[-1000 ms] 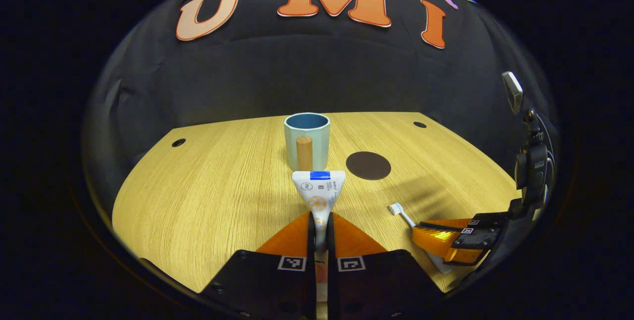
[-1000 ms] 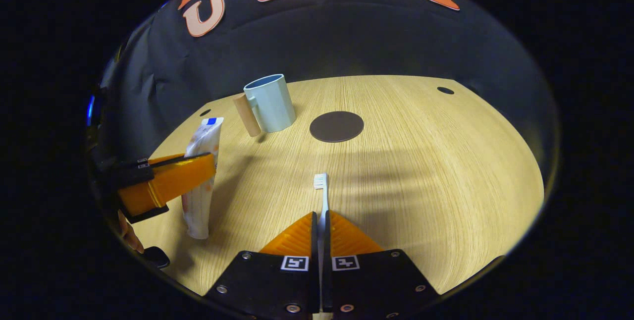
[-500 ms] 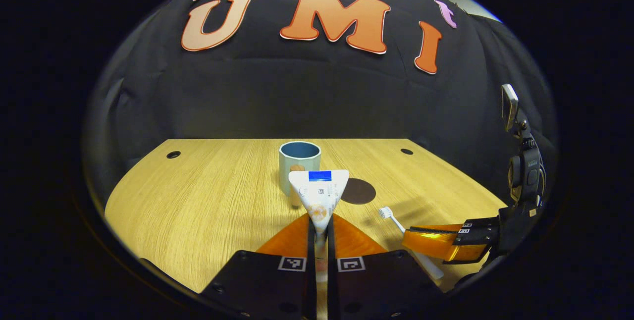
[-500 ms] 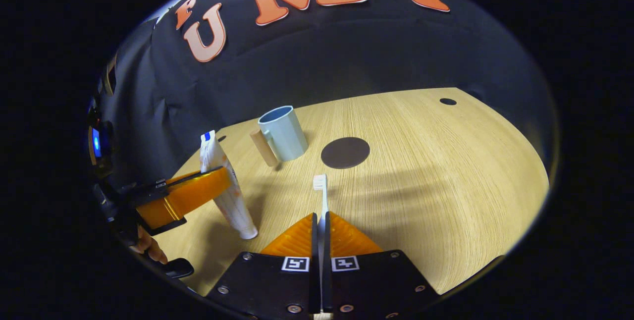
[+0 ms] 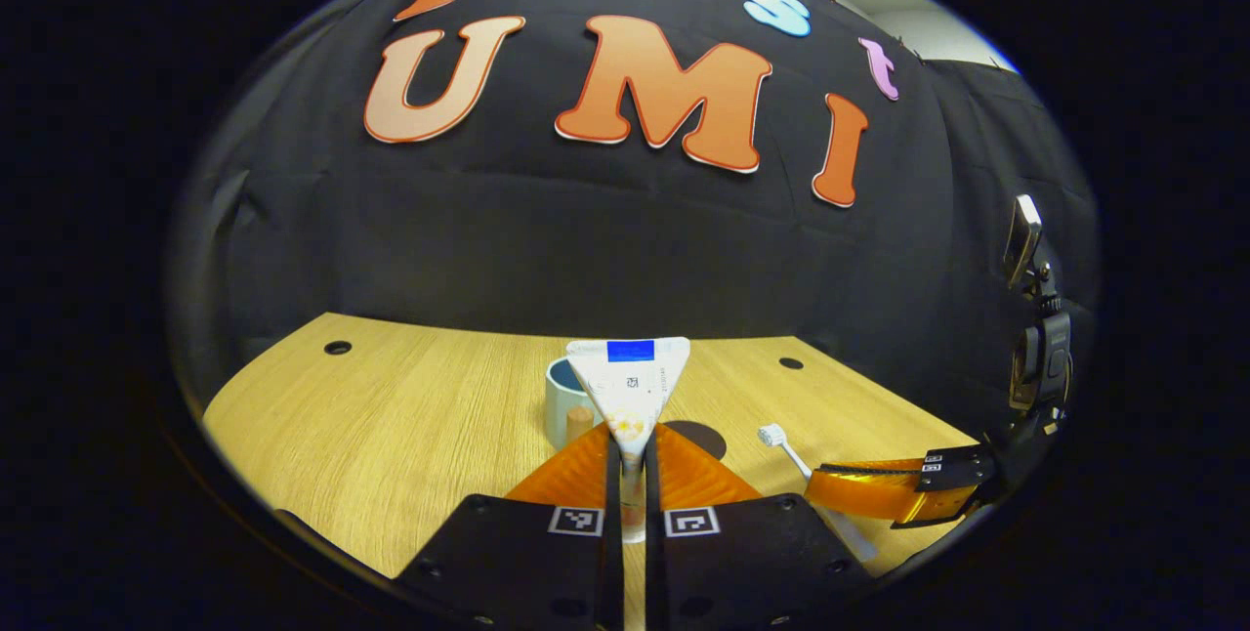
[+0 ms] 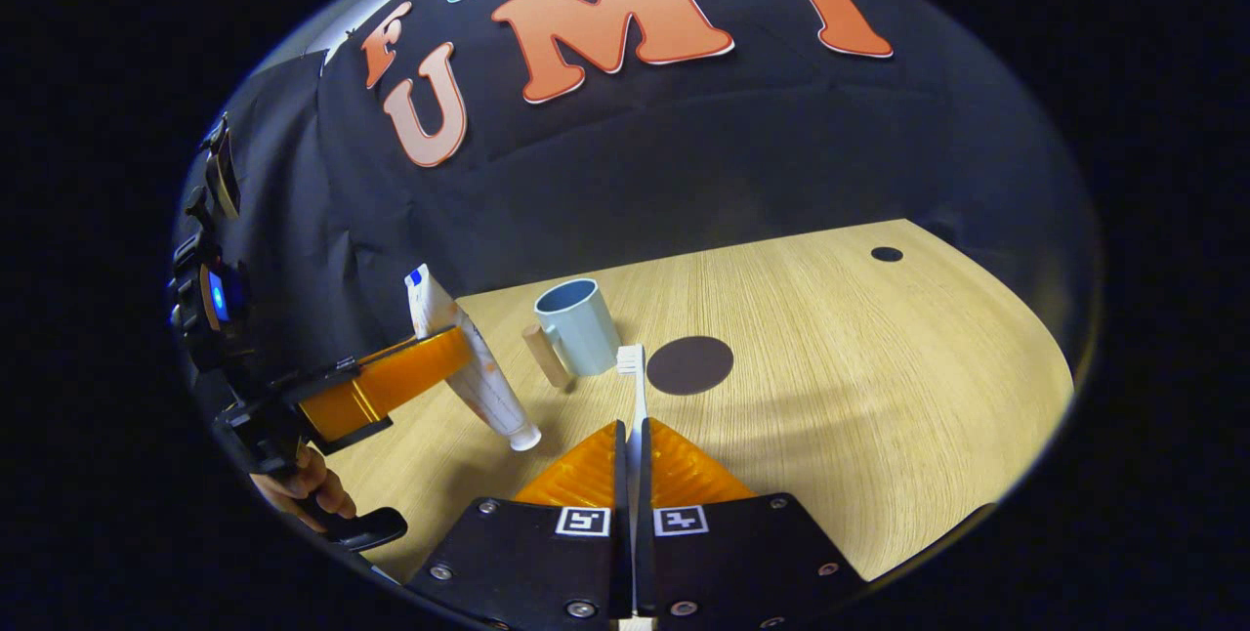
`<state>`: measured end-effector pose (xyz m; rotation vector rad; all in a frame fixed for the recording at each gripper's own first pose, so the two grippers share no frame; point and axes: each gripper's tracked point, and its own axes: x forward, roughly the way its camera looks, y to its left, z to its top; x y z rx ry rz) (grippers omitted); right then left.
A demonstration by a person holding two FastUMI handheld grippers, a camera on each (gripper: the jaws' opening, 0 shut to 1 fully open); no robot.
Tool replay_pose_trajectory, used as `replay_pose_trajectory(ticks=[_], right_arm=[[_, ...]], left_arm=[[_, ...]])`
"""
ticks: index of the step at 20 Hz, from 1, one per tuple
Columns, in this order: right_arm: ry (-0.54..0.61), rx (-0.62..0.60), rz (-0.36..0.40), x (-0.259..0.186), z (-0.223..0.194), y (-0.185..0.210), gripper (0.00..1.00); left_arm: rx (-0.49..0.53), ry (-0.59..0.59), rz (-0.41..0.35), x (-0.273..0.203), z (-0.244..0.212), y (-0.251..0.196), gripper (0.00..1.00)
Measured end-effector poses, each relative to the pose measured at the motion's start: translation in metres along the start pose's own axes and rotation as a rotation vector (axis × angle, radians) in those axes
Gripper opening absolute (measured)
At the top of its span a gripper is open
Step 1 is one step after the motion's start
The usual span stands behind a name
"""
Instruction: Put the toothbrush and toothpaste on the desktop into the cup, then pick up the cup and place it on the coaster on the desktop.
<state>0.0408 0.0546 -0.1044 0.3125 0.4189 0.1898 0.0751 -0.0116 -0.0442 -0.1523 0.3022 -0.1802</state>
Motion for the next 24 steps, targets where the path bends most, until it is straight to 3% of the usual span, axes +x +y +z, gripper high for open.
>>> replay_pose_trajectory(ticks=[8,13,24], right_arm=[[-0.089,-0.02,0.002,0.003,0.042,-0.012,0.02],[-0.119,-0.038,-0.004,0.014,0.06,-0.019,0.02],[-0.205,-0.068,0.008,0.034,0.105,-0.006,0.02]], left_arm=[[0.004,-0.142,-0.001,0.039,0.08,0.009,0.08],[0.006,-0.174,0.007,0.083,0.096,0.022,0.08],[0.003,-0.089,0.026,0.152,0.051,0.05,0.08]])
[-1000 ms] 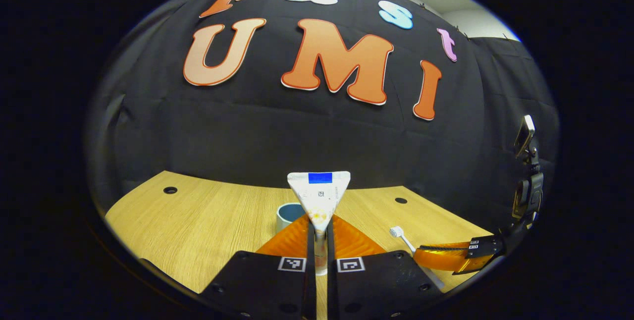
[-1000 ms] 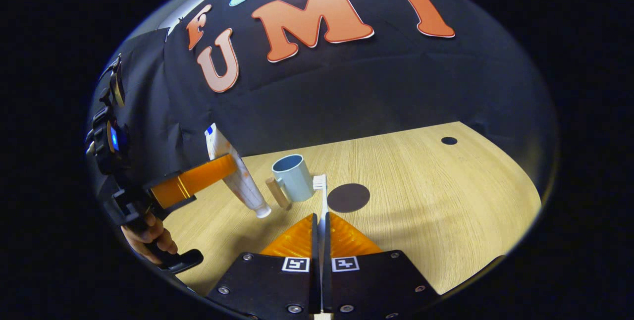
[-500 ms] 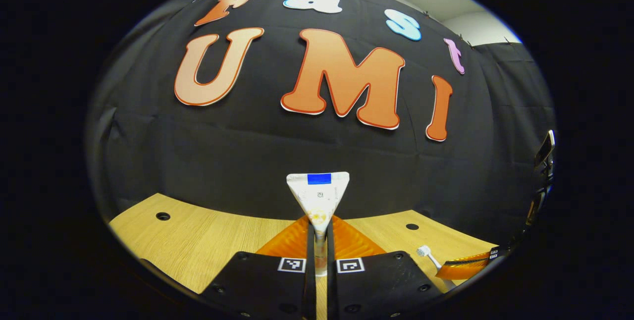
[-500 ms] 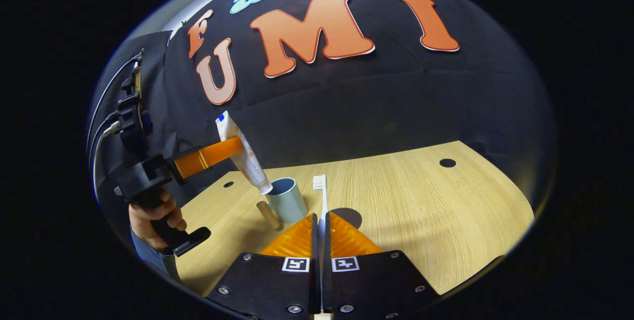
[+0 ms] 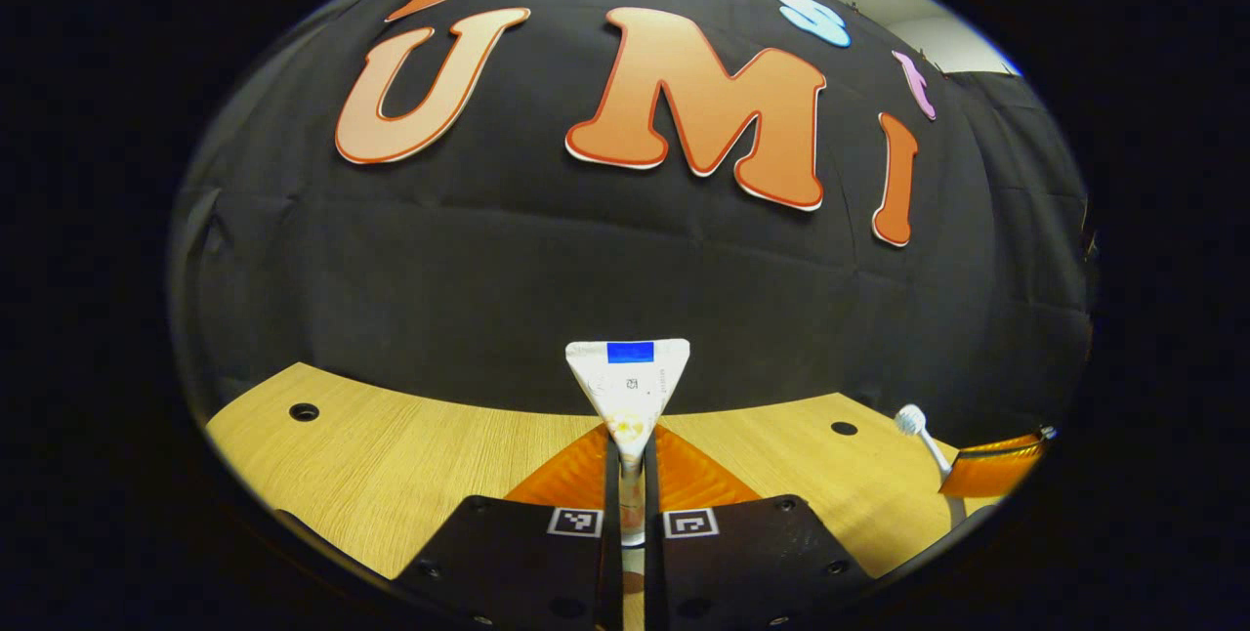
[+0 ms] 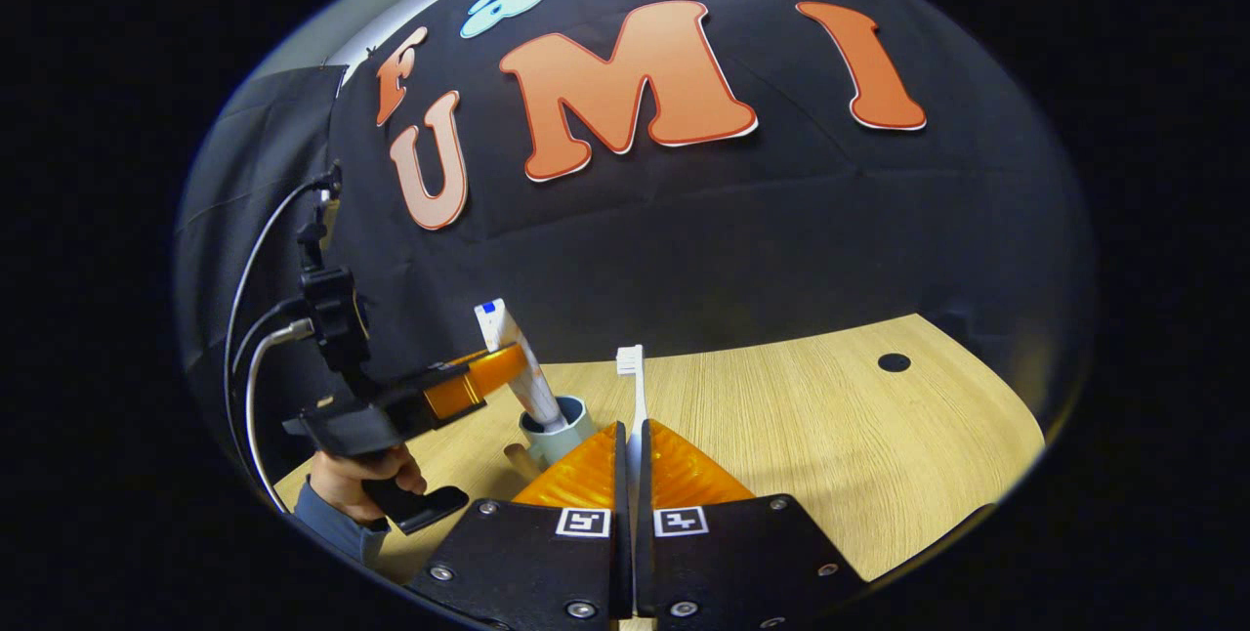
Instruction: Put the toothbrush and toothpaste on the desktop into the cup, then pick up the cup and place it on the coaster on the desktop.
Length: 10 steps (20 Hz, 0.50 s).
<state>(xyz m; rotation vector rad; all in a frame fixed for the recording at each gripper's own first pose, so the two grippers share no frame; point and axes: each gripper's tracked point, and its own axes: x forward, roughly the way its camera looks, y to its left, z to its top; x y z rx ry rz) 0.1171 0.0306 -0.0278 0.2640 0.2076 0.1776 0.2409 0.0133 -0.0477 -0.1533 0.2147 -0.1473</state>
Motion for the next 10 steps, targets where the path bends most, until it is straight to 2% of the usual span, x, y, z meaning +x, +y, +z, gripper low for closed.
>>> replay_pose_trajectory(ticks=[7,10], right_arm=[[-0.103,-0.018,0.057,0.029,0.033,0.026,0.02],[-0.152,-0.03,0.083,0.045,0.047,0.04,0.02]], left_arm=[[-0.034,0.066,0.007,0.003,-0.035,0.017,0.08],[-0.064,0.039,0.0,-0.001,-0.034,0.024,0.08]])
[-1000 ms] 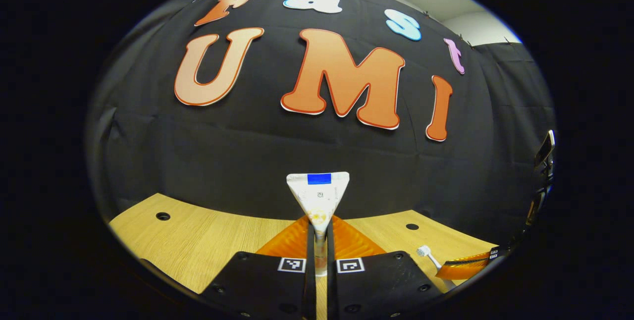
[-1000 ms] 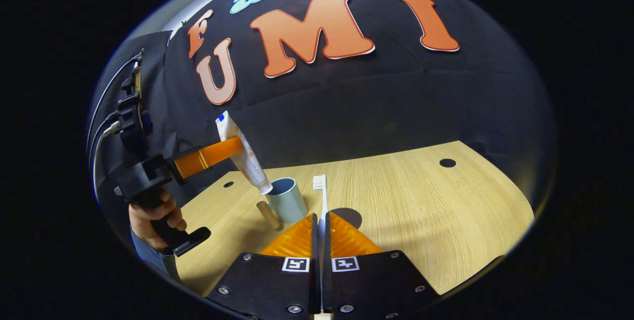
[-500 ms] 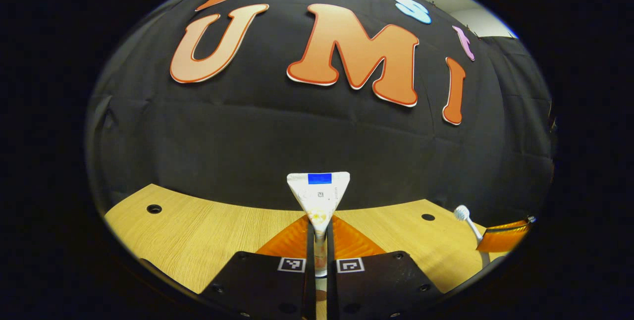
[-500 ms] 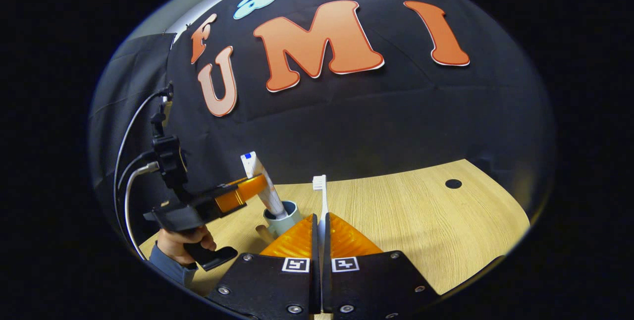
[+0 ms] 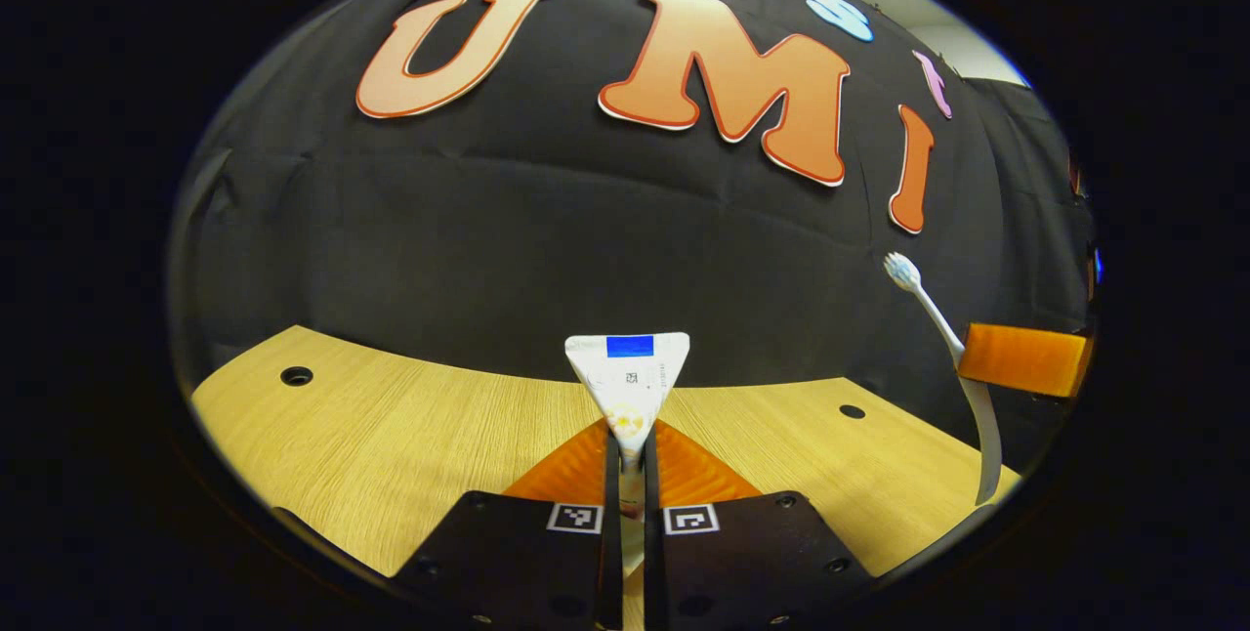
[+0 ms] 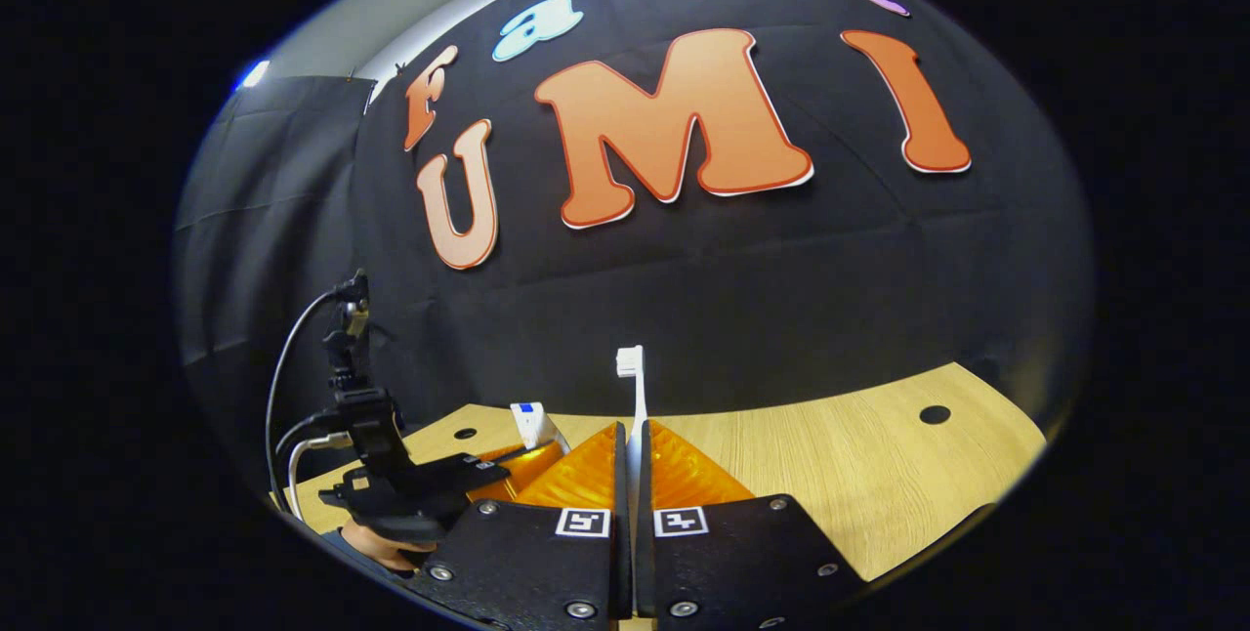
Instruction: Put the toothbrush and toothpaste on the desktop into the cup, then pick up the cup and place it on the coaster on the desktop.
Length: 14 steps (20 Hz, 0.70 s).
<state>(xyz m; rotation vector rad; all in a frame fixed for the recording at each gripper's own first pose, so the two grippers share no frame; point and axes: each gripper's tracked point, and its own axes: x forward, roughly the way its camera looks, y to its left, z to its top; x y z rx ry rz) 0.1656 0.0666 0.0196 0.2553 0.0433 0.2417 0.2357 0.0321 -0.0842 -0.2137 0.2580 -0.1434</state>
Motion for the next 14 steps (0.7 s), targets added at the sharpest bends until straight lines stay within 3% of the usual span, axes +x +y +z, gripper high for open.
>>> replay_pose_trajectory(ticks=[3,5,6,7,10,12,14], right_arm=[[-0.036,-0.009,0.02,0.018,0.005,0.013,0.02],[-0.061,-0.003,0.029,0.03,0.007,0.02,0.02],[-0.071,0.002,0.035,0.036,0.008,0.023,0.02],[-0.079,0.004,0.039,0.04,0.006,0.026,0.02],[-0.118,0.019,0.048,0.055,0.009,0.031,0.02],[-0.147,0.045,0.059,0.061,0.012,0.033,0.02],[-0.181,0.072,0.069,0.068,0.016,0.034,0.02]], left_arm=[[0.004,0.036,-0.025,0.002,-0.008,-0.004,0.11],[0.014,0.047,-0.02,-0.004,-0.013,-0.002,0.24],[0.011,0.031,-0.018,-0.005,-0.009,-0.001,0.38],[0.007,0.01,-0.025,-0.01,-0.006,-0.001,0.44],[0.025,-0.029,-0.026,-0.028,0.007,0.004,0.8],[0.033,-0.06,-0.011,-0.039,0.018,0.011,0.9],[0.042,-0.084,0.008,-0.05,0.027,0.018,0.95]])
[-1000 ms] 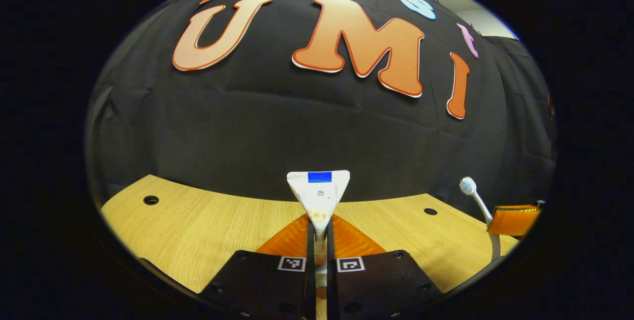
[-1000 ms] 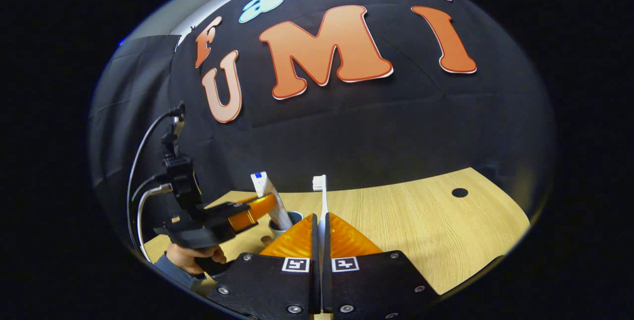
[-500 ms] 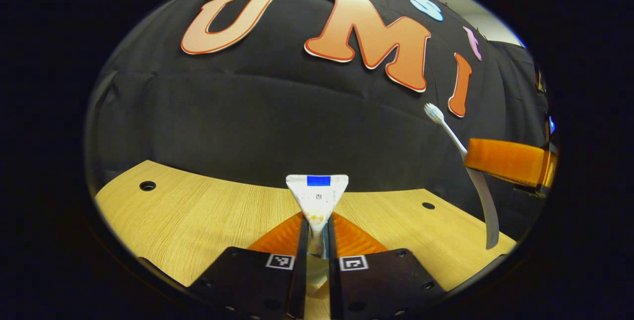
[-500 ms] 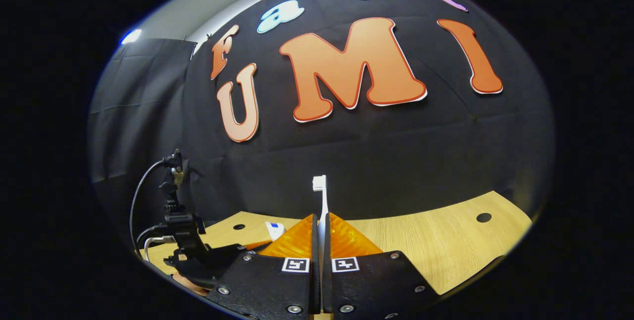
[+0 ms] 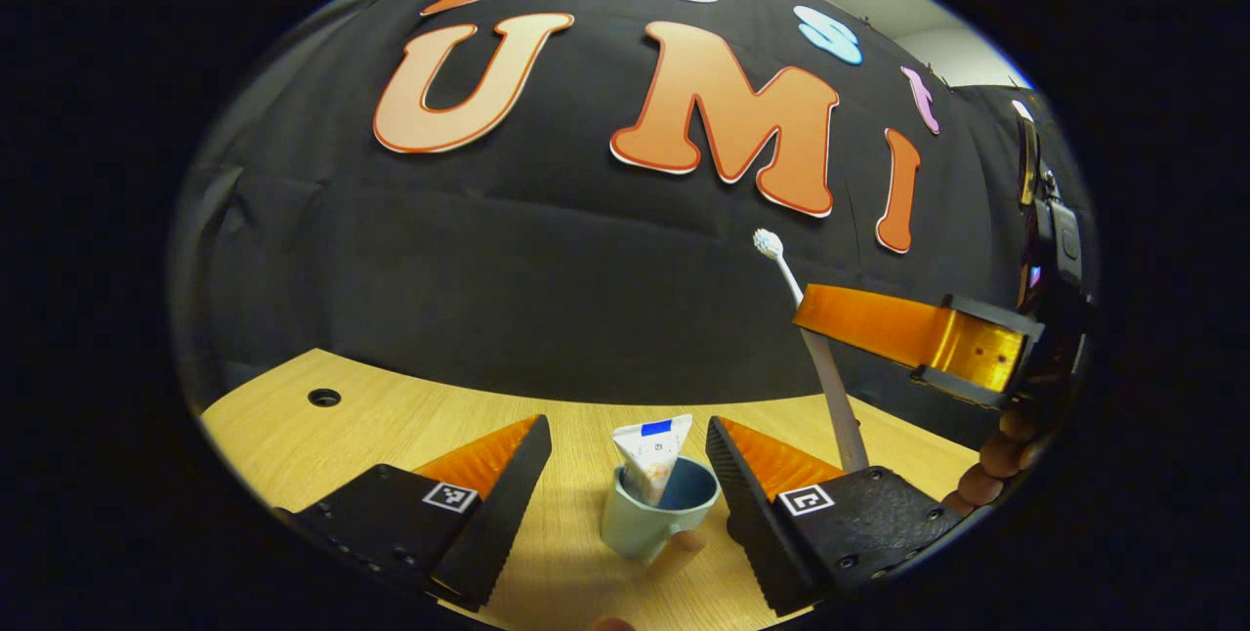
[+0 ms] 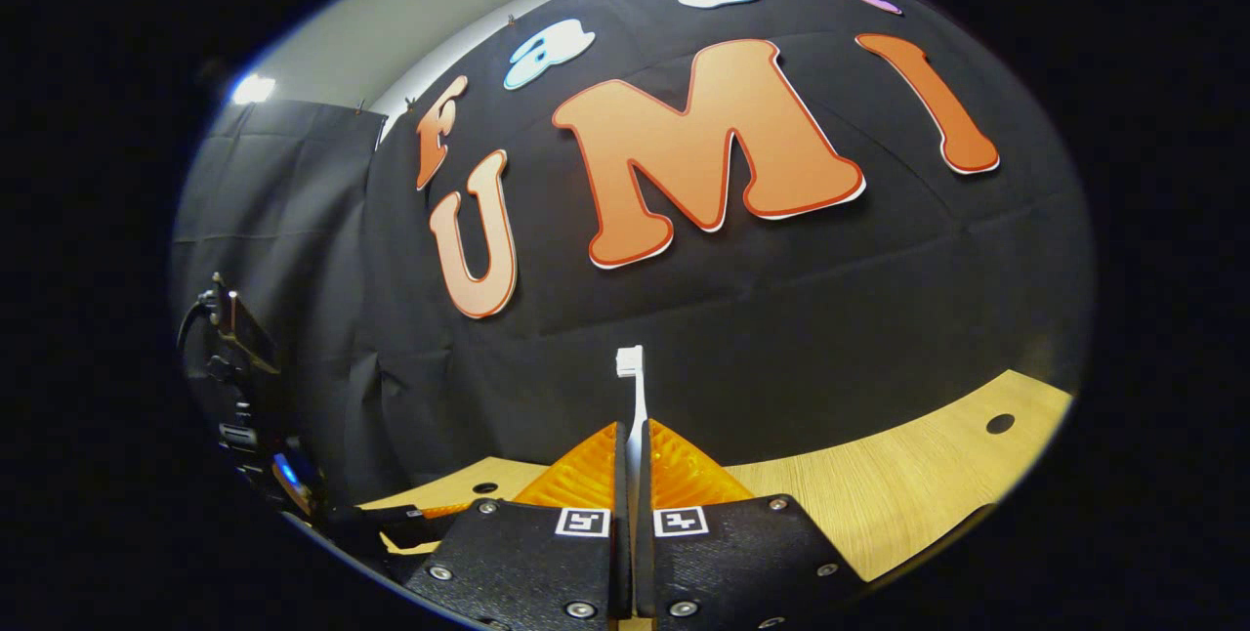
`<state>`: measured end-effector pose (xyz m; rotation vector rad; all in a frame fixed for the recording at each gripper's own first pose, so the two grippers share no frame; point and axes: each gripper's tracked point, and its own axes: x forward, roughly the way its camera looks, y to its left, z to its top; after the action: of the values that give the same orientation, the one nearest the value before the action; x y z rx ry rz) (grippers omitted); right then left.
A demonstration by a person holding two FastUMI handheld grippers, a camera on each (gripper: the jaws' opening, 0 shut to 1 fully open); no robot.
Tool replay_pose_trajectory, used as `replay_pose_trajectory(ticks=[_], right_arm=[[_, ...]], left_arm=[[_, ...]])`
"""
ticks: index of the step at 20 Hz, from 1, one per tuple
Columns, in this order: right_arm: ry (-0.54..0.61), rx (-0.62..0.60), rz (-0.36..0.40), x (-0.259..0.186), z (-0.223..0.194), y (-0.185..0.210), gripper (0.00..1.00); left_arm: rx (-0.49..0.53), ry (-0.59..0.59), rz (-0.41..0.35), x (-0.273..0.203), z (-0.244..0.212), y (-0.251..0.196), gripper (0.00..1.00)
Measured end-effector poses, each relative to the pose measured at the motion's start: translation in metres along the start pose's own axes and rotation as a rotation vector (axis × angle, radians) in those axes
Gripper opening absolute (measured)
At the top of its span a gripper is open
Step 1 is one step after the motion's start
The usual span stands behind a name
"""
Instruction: Put the toothbrush and toothpaste on the desktop into the cup, then pick up the cup and place it on the coaster on the desktop.
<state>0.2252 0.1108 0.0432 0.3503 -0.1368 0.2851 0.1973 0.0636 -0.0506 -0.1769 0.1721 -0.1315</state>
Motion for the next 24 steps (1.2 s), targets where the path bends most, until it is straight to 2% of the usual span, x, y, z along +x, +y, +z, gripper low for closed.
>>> replay_pose_trajectory(ticks=[4,10,18,24], right_arm=[[-0.044,0.035,0.008,0.017,-0.002,-0.002,0.02],[-0.091,0.069,0.024,0.045,-0.012,0.001,0.02],[-0.083,0.095,0.041,0.063,-0.047,0.005,0.02],[-0.039,0.082,0.051,0.061,-0.065,0.006,0.07]], left_arm=[[0.014,-0.035,0.029,-0.019,0.014,0.016,0.97],[0.034,-0.031,0.062,-0.03,0.009,0.034,0.97],[0.027,0.029,0.098,-0.029,-0.017,0.054,0.98],[0.021,0.057,0.1,-0.026,-0.029,0.053,0.98]])
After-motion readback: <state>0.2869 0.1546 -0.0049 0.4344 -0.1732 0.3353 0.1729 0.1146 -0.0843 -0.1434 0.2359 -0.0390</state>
